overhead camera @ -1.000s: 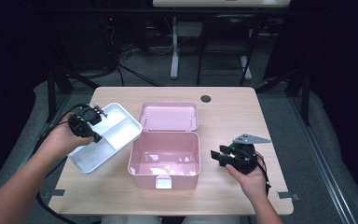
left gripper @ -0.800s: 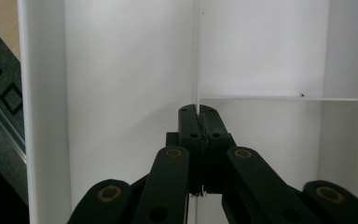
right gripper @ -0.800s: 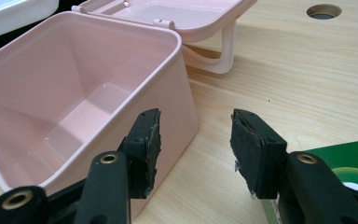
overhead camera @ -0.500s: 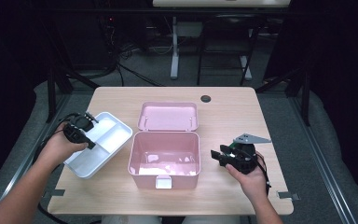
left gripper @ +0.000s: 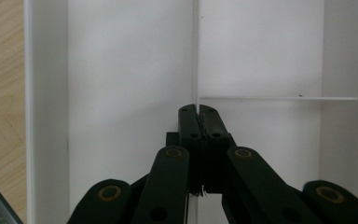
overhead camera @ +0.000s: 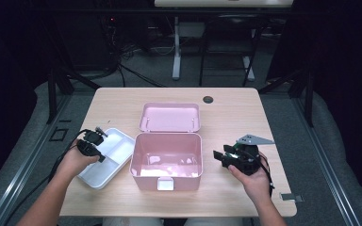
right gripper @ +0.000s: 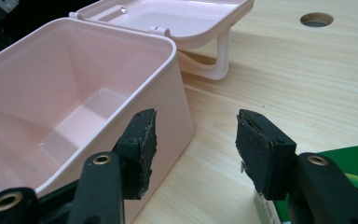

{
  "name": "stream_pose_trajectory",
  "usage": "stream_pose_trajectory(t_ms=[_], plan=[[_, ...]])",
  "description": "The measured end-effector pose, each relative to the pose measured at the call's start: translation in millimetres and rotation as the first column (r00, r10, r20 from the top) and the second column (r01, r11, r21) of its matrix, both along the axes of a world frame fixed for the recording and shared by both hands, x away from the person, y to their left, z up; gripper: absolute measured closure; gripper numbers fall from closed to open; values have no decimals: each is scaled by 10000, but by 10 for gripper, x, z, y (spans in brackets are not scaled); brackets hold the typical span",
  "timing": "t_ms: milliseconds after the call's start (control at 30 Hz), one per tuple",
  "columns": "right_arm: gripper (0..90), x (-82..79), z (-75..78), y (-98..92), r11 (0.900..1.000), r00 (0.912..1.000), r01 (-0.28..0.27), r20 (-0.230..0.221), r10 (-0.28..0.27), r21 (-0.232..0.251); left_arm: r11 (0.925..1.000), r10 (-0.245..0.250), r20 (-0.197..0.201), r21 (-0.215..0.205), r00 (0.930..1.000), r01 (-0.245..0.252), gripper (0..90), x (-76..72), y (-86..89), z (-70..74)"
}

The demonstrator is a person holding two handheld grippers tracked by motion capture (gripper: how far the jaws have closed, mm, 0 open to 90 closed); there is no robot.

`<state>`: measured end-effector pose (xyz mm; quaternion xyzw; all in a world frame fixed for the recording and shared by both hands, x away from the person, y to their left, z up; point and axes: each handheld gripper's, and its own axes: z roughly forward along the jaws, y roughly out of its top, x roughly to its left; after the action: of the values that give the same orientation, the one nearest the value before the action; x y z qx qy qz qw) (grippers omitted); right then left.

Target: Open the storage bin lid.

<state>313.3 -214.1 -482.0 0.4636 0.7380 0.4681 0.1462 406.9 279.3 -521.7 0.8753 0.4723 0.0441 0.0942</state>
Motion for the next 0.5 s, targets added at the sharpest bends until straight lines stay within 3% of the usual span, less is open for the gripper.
stream_pose_trajectory(t_ms=[167,200,300,333,400,433,500], plan=[[442,37,48,-11,9998,9999,-102,116,100,152,9998,163,1,121,9999,-163,894,-21,19,-111],[435,40,64,-9,9998,9989,-185,426,180,111,9997,223,-97,94,9997,-222,890,-29,28,-126],[408,47,129,-10,9989,9986,-192,489,213,-432,9994,338,-204,81,9992,-336,764,-56,54,-136],[396,58,164,-16,9977,9986,-202,466,232,-644,9994,344,50,40,9994,-344,725,-73,59,-127],[387,87,226,-32,9956,9995,-220,219,241,-907,9988,452,269,-203,9986,-447,657,-99,76,-106],[387,103,247,-36,9944,9997,-224,74,232,-1035,9994,324,335,-88,9989,-321,632,-95,92,-84],[362,174,294,-32,9867,9977,-466,-560,383,-1556,9993,373,654,-93,9972,-368,567,-103,129,-34]])
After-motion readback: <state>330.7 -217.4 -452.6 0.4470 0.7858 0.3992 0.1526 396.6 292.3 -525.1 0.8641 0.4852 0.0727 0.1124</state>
